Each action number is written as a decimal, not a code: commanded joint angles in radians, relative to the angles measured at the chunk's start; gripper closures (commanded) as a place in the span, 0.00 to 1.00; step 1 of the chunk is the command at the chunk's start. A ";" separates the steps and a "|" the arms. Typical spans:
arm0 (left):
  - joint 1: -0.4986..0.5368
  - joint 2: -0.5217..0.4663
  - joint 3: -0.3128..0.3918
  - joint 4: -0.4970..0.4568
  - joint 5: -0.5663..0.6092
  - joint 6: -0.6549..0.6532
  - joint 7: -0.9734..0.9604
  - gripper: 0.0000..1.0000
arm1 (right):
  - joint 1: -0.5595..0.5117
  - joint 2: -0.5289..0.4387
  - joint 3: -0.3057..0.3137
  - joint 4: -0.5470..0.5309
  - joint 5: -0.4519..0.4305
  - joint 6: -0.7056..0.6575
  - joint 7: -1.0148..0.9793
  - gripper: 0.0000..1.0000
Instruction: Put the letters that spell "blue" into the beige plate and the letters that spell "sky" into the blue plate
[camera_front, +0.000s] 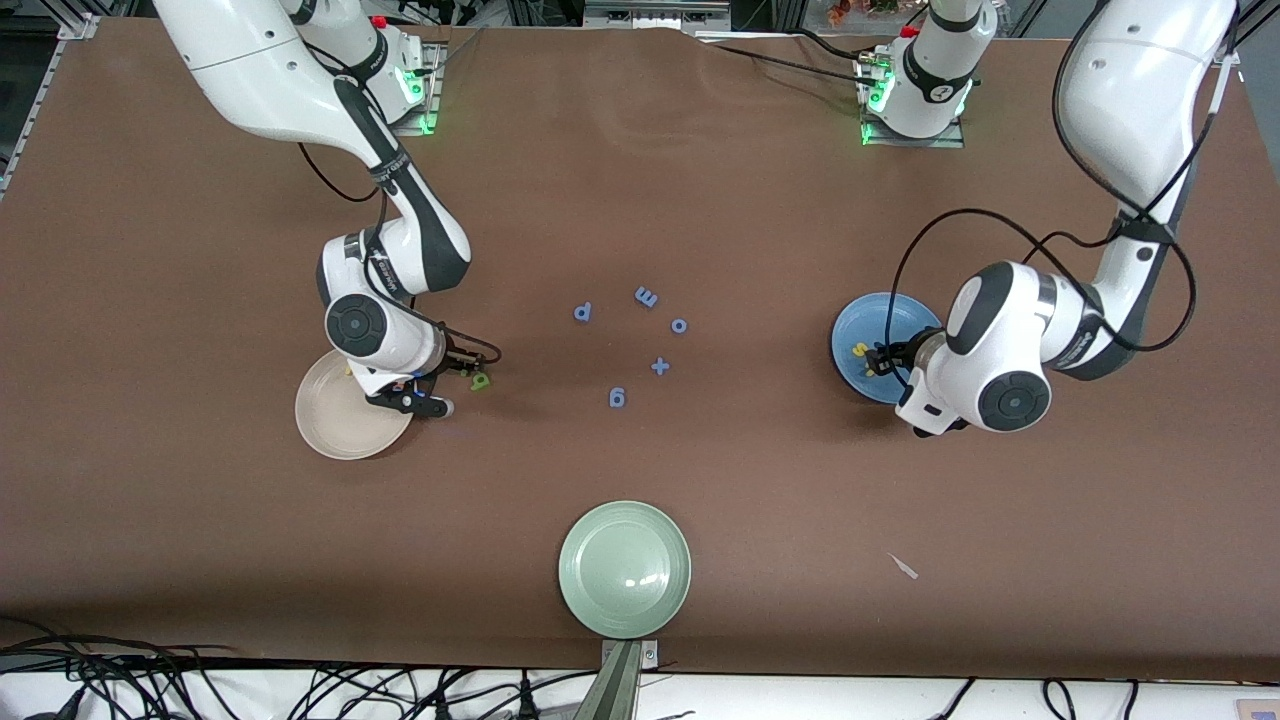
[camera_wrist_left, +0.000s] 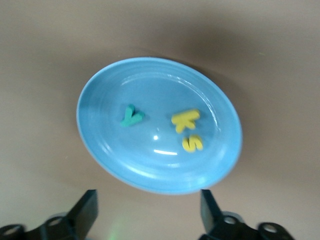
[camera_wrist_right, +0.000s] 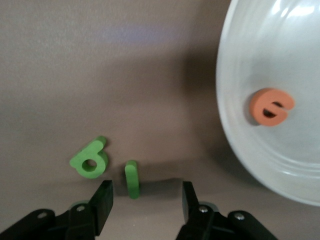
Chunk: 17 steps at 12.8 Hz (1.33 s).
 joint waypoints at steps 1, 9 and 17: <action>-0.006 -0.169 -0.017 -0.009 -0.027 -0.048 0.053 0.00 | 0.010 -0.012 -0.002 -0.022 0.019 0.035 0.007 0.37; 0.107 -0.403 -0.005 0.071 -0.074 -0.114 0.539 0.00 | 0.014 -0.006 -0.007 -0.046 0.002 0.080 -0.021 0.82; -0.075 -0.616 0.231 -0.194 -0.185 0.090 0.791 0.00 | 0.001 -0.024 -0.077 0.171 -0.057 -0.214 -0.226 0.90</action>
